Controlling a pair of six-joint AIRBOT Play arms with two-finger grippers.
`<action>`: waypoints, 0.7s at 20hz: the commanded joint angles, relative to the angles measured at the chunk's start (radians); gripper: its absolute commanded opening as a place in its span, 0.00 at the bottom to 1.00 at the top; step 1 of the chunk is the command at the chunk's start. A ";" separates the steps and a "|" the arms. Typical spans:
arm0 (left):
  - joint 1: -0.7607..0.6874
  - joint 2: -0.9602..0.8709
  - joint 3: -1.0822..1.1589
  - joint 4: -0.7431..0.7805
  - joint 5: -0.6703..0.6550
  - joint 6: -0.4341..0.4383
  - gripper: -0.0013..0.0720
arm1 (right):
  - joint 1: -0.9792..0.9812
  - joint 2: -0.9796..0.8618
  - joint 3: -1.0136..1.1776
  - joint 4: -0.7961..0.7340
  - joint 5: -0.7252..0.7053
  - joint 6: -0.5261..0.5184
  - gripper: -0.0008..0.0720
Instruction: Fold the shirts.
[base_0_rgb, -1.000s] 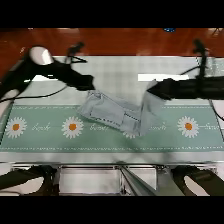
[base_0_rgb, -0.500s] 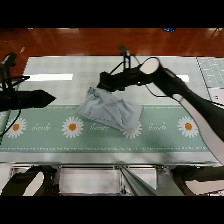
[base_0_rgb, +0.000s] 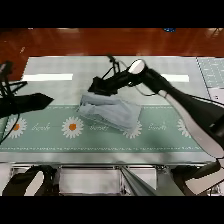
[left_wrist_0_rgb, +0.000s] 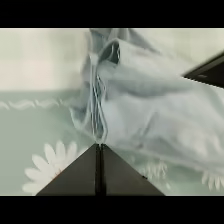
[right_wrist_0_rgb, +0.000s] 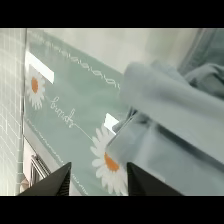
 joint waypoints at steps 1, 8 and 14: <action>0.088 0.003 0.093 -0.006 0.047 0.008 0.05 | -0.150 0.150 0.004 -0.202 0.245 0.061 0.57; 0.159 0.008 0.144 -0.059 -0.032 0.009 0.05 | -0.475 0.843 -0.443 -0.930 0.282 0.337 0.57; -0.023 0.005 -0.074 -0.078 -0.047 0.008 0.05 | -0.552 1.000 -1.050 -0.529 -0.109 0.429 0.57</action>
